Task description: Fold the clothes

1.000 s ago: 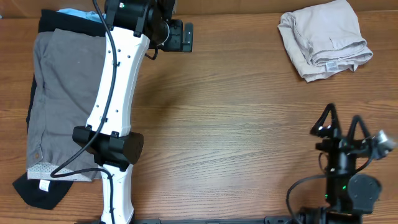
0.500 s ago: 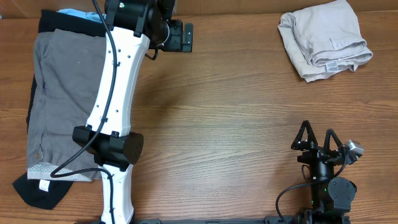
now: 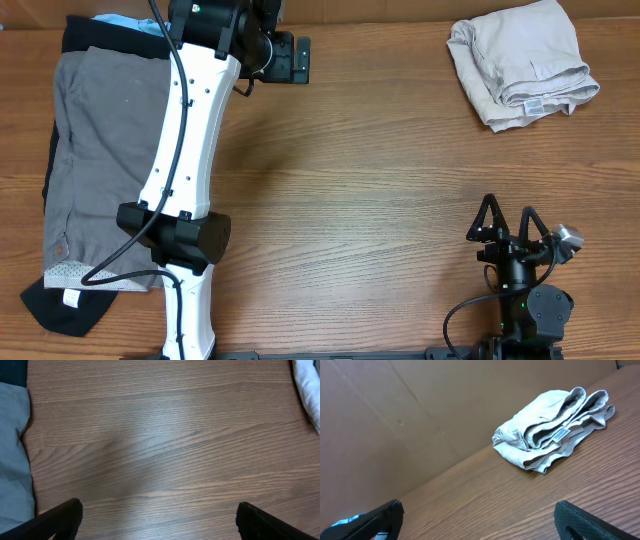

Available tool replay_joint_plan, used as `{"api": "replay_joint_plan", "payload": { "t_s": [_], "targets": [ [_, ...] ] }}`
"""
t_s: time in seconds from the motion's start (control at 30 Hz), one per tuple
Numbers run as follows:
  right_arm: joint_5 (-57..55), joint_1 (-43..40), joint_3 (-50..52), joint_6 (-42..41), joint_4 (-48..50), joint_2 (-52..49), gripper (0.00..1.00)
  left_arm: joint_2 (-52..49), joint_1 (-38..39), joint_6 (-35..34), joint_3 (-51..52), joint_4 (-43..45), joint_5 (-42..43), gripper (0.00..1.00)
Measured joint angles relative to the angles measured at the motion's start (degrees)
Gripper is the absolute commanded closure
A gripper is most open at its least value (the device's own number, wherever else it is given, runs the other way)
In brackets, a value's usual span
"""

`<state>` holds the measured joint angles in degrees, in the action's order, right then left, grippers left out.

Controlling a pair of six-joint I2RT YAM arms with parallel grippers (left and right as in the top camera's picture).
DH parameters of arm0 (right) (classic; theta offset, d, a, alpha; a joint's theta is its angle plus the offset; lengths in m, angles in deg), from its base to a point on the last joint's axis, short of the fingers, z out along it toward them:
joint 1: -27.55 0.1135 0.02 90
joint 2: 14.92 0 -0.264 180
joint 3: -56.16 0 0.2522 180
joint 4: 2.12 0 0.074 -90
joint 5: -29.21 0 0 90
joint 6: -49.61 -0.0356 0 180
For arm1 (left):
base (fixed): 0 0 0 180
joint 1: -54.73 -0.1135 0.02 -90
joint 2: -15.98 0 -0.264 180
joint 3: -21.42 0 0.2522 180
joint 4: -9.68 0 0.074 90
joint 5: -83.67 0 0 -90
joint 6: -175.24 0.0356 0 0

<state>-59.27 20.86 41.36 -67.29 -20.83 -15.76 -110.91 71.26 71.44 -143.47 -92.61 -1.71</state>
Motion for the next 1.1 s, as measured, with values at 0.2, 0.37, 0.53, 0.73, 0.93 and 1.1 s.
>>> {"api": "replay_joint_plan", "payload": {
  "t_s": [0.2, 0.37, 0.53, 0.73, 0.93, 1.1],
  "targets": [
    [0.0, 0.0, 0.0, -0.04, 0.0, 0.0, 0.0, 0.0, 0.0, 0.0, 0.0, 0.02, 0.0, 0.0],
    [0.0, 0.0, 0.0, -0.04, 0.0, 0.0, 0.0, 0.0, 0.02, 0.02, 0.0, 0.2, -0.66, 0.0],
    [0.0, 0.0, 0.0, -0.07, 0.0, 0.0, 0.0, 0.13, 0.9, 0.04, 0.04, 4.92, -3.26, 0.0],
    [0.0, 0.0, 0.0, -0.07, 0.0, -0.02, 0.0, 7.48, 2.16, 0.24, 12.79, 23.87, -4.09, 0.0],
    [0.02, 0.0, 0.0, -0.07, -0.04, 0.0, 0.0, 24.55, 1.88, 0.26, 43.87, 47.89, -4.33, 0.0],
    [0.02, 0.0, 0.0, -0.07, -0.04, 0.0, 0.0, 38.77, -0.63, 0.26, 70.6, 61.22, -4.48, 0.0]
  ]
}}
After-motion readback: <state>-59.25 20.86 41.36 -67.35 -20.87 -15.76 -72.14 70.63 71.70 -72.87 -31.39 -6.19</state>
